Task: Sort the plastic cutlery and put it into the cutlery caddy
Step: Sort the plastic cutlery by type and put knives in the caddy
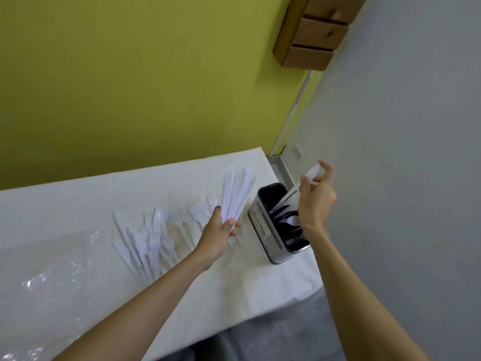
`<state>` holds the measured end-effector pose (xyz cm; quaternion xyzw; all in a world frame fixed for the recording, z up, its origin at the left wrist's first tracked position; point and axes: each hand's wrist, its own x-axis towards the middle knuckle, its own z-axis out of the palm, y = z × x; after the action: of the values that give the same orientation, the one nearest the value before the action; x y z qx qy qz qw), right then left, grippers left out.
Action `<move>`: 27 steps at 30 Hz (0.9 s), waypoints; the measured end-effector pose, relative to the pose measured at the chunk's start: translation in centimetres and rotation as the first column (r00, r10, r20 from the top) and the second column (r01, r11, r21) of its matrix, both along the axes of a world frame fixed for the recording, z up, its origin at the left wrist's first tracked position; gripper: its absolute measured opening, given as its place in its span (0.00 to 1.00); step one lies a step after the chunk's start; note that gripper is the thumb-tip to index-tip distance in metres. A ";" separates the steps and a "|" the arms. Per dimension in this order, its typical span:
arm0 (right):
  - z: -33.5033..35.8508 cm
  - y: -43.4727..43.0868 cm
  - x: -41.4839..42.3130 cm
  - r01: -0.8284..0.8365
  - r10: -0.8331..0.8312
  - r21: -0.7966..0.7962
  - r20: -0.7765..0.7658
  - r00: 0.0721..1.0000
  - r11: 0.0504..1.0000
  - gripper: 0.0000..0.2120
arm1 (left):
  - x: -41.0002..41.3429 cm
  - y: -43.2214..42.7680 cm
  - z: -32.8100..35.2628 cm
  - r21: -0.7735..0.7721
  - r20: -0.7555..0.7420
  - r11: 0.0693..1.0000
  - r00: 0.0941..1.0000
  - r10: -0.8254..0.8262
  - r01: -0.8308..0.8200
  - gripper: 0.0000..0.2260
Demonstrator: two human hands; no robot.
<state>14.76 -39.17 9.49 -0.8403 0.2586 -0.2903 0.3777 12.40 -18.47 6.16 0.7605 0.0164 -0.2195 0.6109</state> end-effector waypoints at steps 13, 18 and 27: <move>0.5 1.7 -1.2 -0.286 0.390 0.420 -0.186 0.902 0.862 0.16 | 2.2 -2.8 1.4 -0.130 -0.001 0.981 0.989 -0.147 0.145 0.07; 0.7 0.9 -0.4 -0.340 0.508 0.708 -0.030 0.861 0.619 0.10 | 2.6 -3.3 1.7 -0.151 -0.048 0.977 0.986 -0.162 0.153 0.08; 1.9 -0.7 -0.1 -0.244 0.349 0.713 0.000 0.937 0.657 0.04 | 2.8 -4.5 1.0 -0.195 -0.085 0.980 0.996 0.016 -0.032 0.05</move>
<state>14.68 -39.90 11.38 -0.6812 0.2338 -0.0457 0.6923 15.17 -22.97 7.20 0.6867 0.0292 -0.2439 0.6842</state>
